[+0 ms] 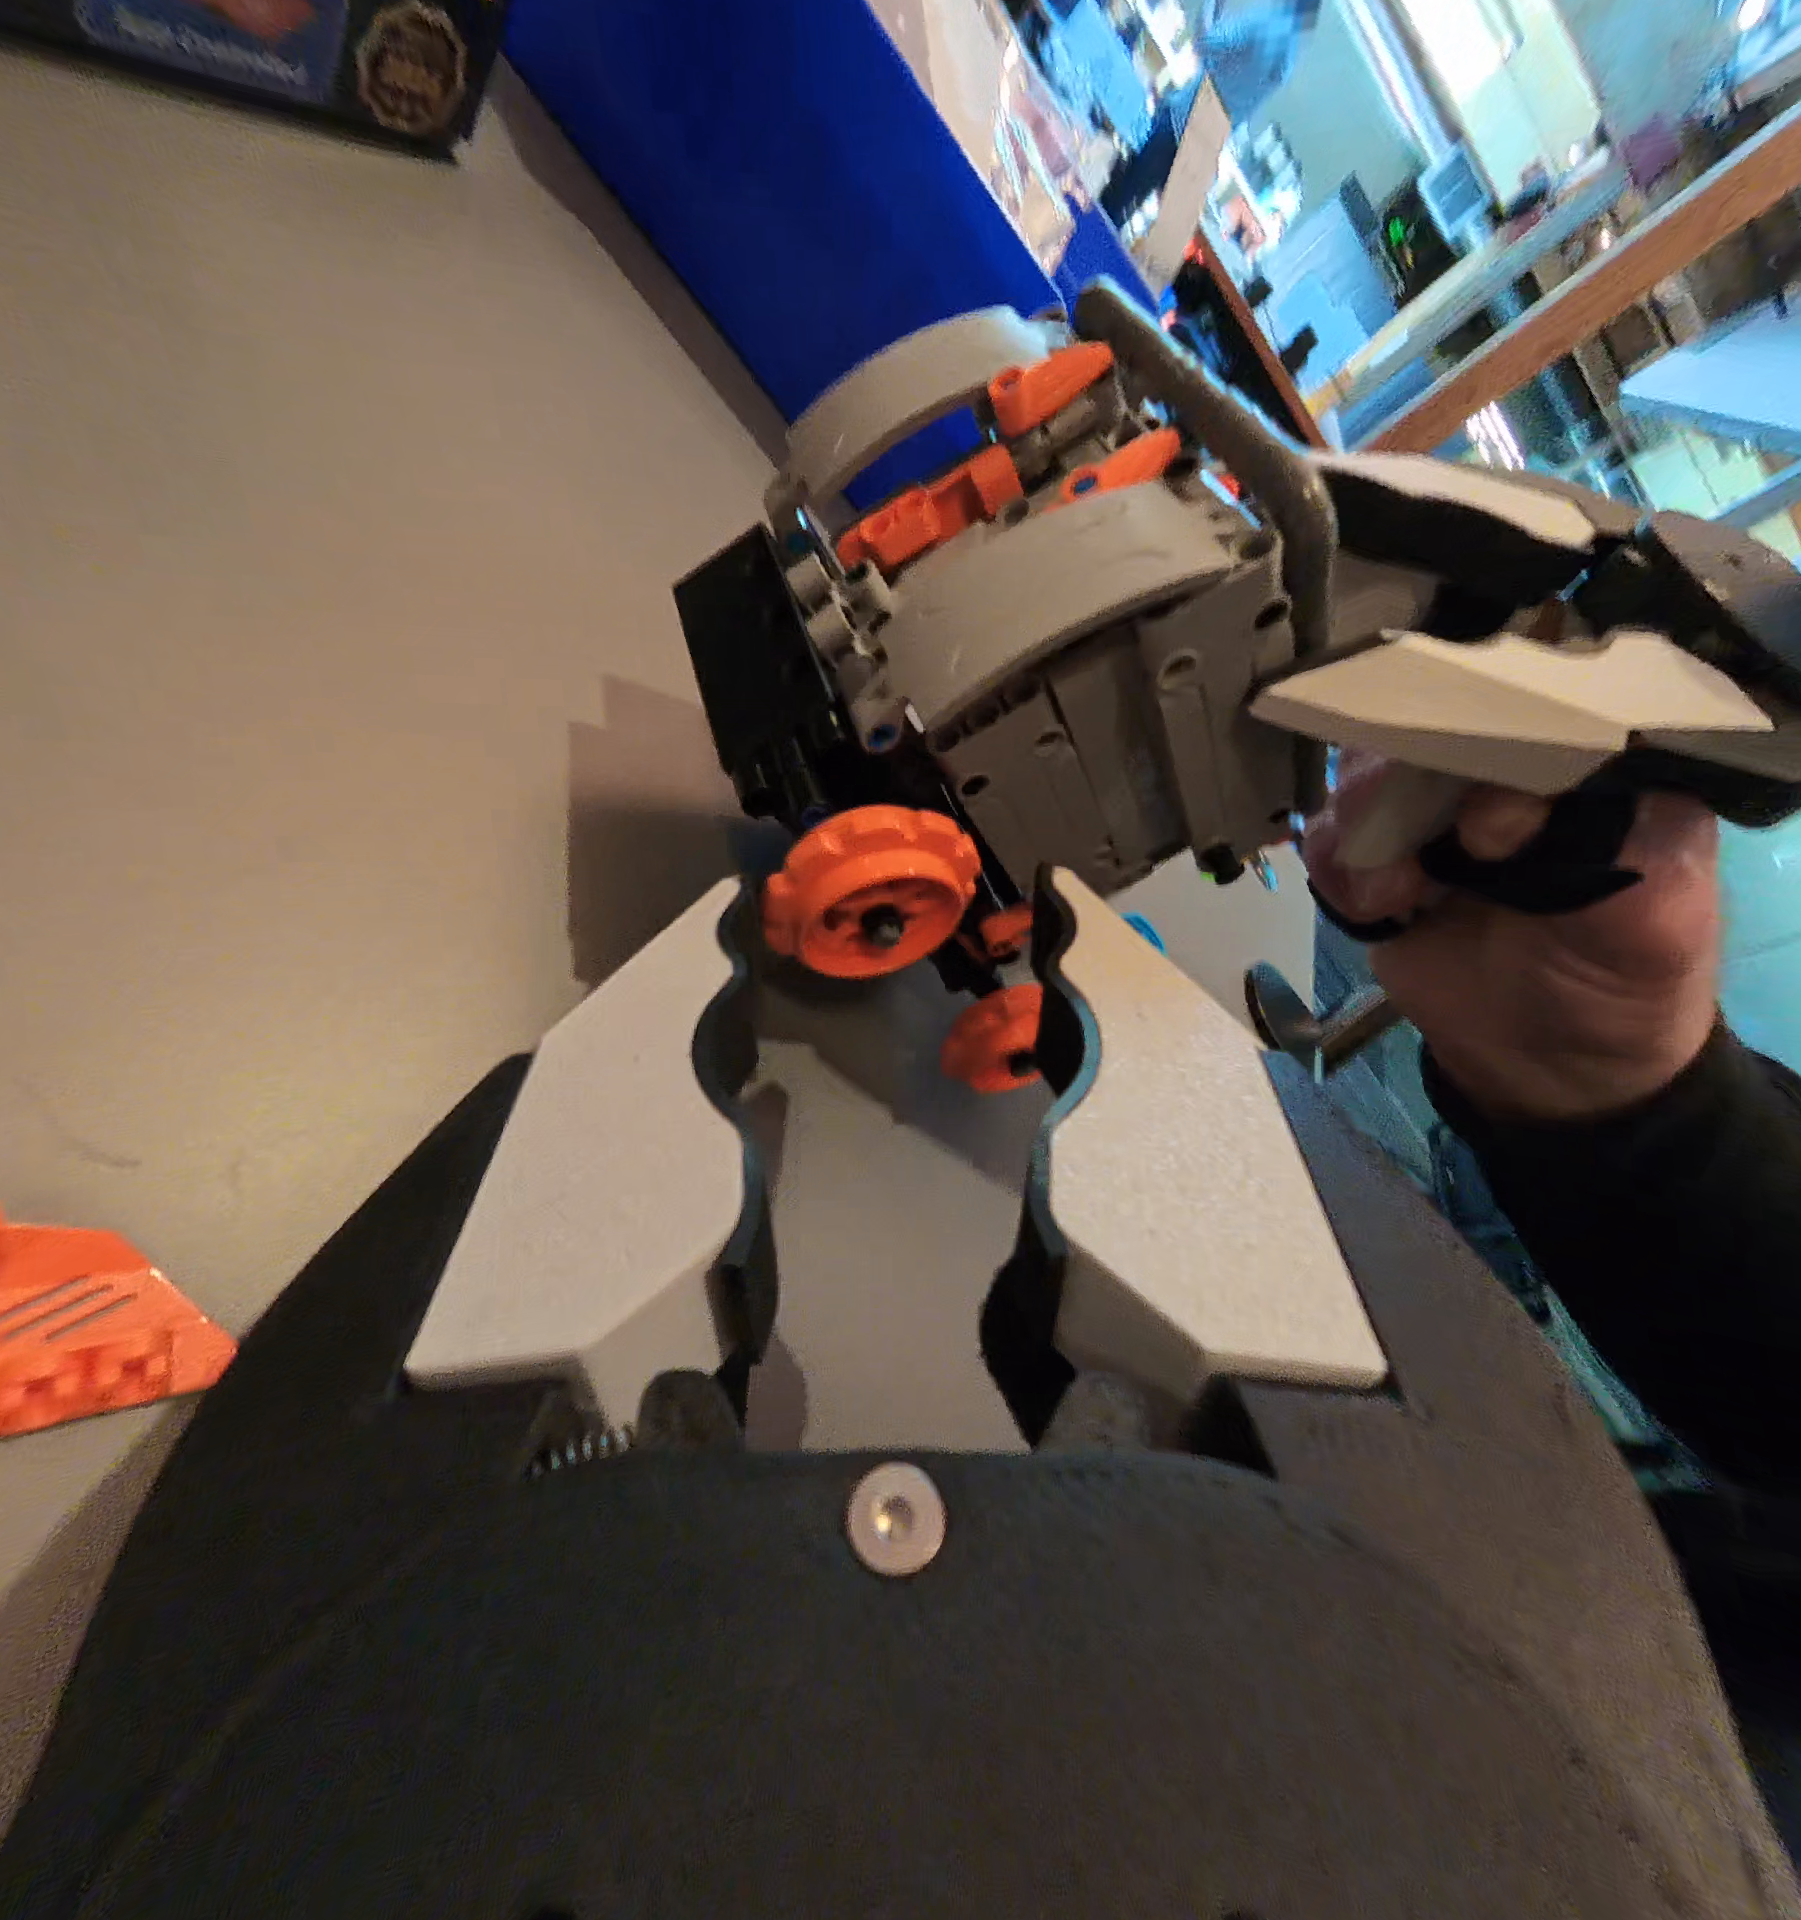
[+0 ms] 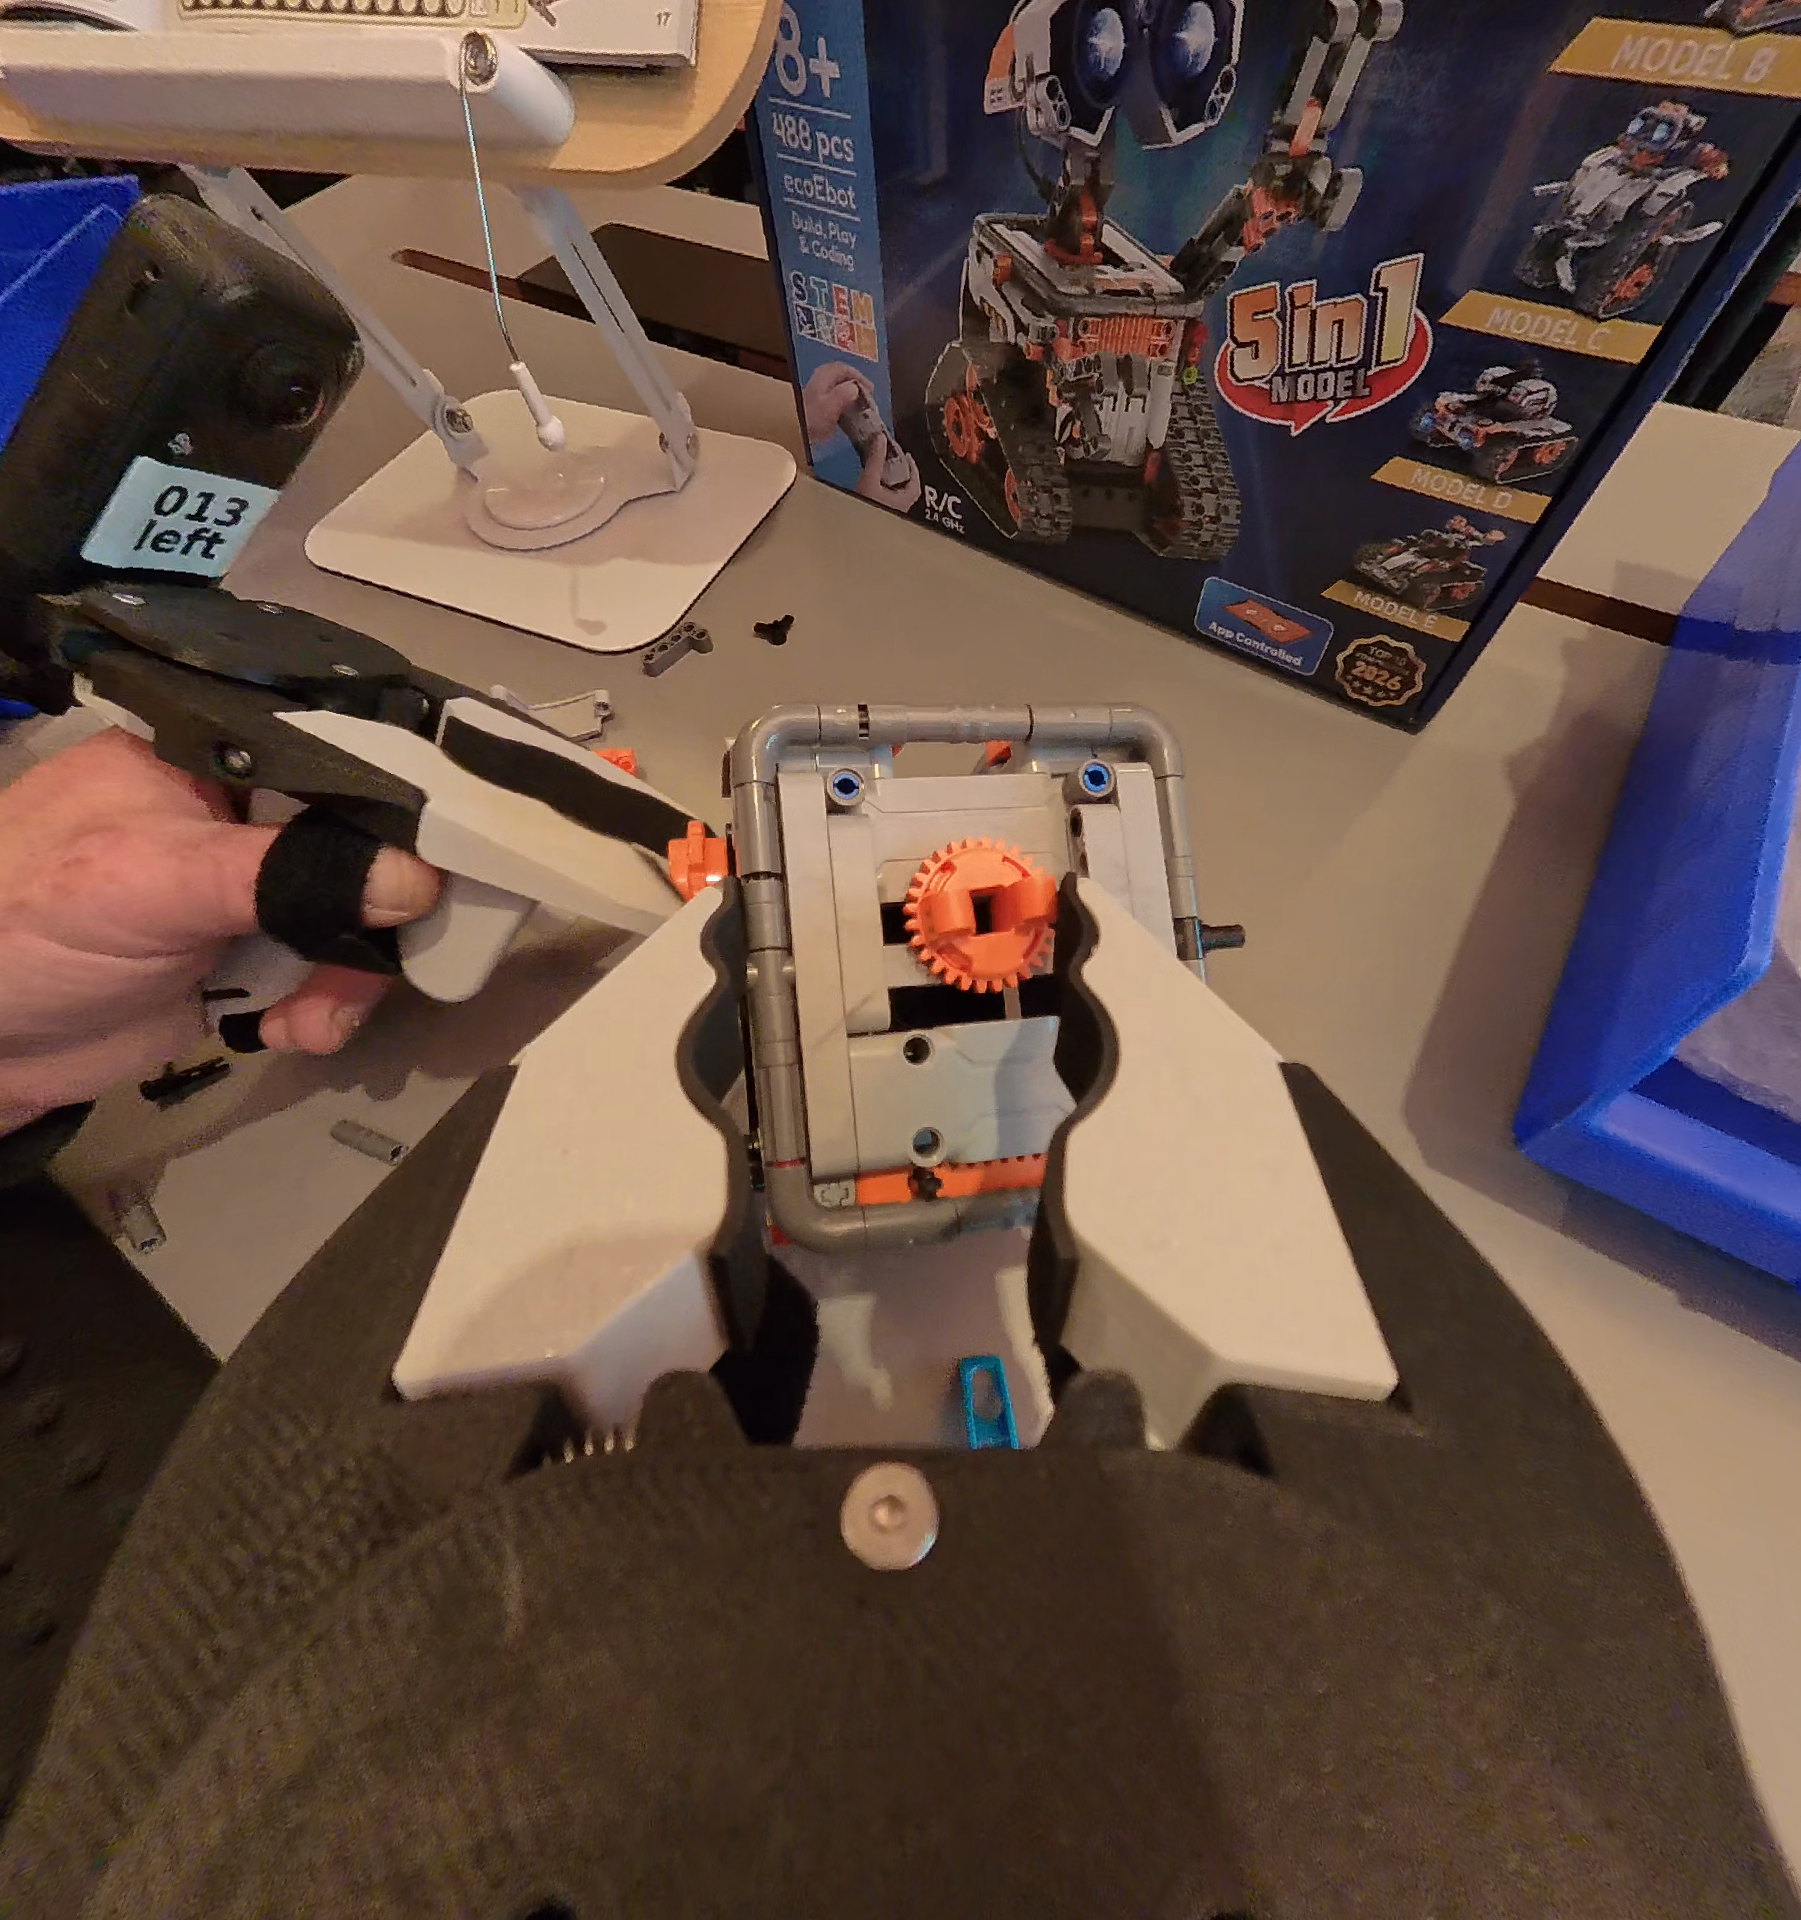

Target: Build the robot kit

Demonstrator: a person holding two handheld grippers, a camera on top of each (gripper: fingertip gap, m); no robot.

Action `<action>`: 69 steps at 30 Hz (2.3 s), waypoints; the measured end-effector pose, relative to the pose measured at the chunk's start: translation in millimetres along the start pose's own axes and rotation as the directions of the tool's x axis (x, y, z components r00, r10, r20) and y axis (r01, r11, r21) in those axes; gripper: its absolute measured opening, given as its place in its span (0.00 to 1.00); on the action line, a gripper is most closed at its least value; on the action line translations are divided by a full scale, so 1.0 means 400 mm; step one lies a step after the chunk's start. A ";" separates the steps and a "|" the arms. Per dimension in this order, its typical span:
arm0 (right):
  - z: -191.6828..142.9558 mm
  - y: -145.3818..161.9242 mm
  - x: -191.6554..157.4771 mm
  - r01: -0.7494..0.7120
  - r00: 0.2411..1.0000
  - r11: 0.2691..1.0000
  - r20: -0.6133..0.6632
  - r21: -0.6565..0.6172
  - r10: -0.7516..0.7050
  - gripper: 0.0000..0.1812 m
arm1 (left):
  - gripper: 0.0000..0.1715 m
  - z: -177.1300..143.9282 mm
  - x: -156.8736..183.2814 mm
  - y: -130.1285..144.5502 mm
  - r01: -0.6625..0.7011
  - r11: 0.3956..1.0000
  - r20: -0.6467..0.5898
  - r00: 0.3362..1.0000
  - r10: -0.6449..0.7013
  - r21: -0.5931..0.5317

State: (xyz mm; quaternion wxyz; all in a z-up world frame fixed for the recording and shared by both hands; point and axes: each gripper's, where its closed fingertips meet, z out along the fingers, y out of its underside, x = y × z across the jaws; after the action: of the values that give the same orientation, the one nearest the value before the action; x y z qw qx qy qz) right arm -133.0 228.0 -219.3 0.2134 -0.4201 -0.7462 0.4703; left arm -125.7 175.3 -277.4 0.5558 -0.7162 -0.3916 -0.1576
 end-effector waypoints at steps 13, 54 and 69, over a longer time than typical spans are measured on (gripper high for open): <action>-0.011 0.001 0.010 -0.048 0.999 0.999 0.022 0.015 0.048 0.32 | 0.24 0.001 -0.016 -0.010 -0.764 0.531 0.370 0.404 0.837 -0.367; -0.077 0.012 0.102 -0.441 0.866 0.889 0.318 0.122 0.386 0.17 | 0.13 0.019 0.113 -0.031 -0.664 0.729 0.164 0.710 0.685 -0.168; -0.083 0.023 0.094 -0.469 0.798 0.882 0.449 0.046 0.401 0.17 | 0.11 0.012 0.136 -0.015 -0.700 0.687 0.123 0.678 0.725 -0.193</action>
State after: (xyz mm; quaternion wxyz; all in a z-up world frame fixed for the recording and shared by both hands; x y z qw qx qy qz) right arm -126.2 278.2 -214.9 -0.0373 -0.4493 -0.6187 0.6435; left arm -96.1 201.2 -238.9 0.4856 -0.8580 -0.1211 0.1155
